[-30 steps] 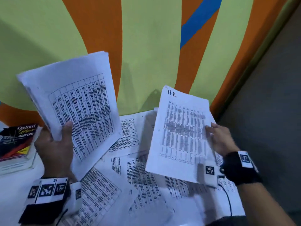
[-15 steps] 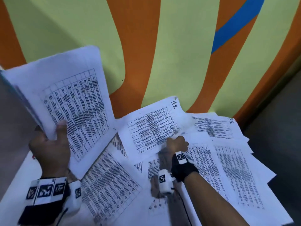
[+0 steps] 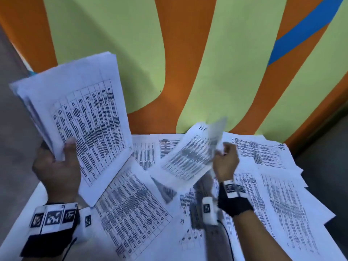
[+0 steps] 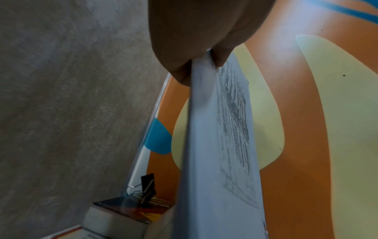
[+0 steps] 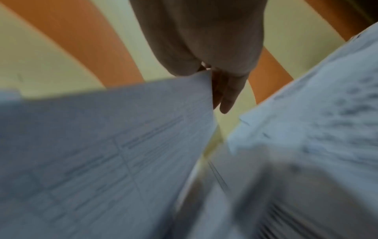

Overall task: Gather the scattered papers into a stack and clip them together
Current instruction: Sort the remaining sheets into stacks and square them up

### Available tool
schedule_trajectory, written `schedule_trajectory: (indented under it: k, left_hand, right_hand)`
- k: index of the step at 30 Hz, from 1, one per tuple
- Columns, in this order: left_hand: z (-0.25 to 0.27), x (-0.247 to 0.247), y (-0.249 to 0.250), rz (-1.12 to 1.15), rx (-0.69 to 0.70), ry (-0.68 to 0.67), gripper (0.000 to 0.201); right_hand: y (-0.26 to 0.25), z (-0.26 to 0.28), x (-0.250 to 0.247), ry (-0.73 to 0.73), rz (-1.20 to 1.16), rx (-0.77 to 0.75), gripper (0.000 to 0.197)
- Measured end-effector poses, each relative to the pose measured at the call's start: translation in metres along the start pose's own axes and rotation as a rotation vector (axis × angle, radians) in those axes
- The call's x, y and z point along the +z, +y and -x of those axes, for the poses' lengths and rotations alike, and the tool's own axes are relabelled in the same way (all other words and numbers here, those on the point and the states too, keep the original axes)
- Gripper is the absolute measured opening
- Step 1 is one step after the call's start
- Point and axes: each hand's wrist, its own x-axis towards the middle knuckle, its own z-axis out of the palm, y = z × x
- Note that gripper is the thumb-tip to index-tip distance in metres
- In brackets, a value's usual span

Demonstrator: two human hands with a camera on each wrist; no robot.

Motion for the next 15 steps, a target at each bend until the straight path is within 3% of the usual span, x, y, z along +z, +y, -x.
schedule_trajectory:
  k: [1, 3, 5, 8, 11, 14, 15]
  left_hand:
    - [-0.002, -0.005, 0.004, -0.023, 0.037, 0.004, 0.018]
    - [-0.006, -0.015, 0.012, -0.059, 0.048, -0.026, 0.024]
    - [-0.012, -0.023, 0.005, -0.109, -0.018, -0.02, 0.037]
    - [-0.016, -0.034, -0.012, -0.107, -0.061, 0.007, 0.007]
    - [-0.027, -0.047, -0.036, -0.137, -0.092, 0.057, 0.01]
    - [-0.03, -0.06, -0.083, -0.111, -0.202, 0.159, 0.052]
    - [-0.029, -0.066, -0.091, -0.092, -0.224, 0.183, 0.054]
  right_hand:
    - [-0.01, -0.007, -0.014, 0.007, -0.1, -0.03, 0.023]
    - [-0.028, -0.023, -0.039, -0.09, -0.263, -0.049, 0.03]
    - [-0.045, -0.03, -0.053, -0.279, -0.36, -0.03, 0.033]
    - [-0.061, -0.013, -0.05, -0.553, -0.375, -0.017, 0.029]
    - [-0.062, 0.039, -0.014, -0.782, -0.173, -0.088, 0.008]
    - [-0.038, 0.085, 0.041, -0.841, 0.194, -0.201, 0.038]
    - [-0.03, 0.098, 0.058, -0.834, 0.3, -0.222, 0.039]
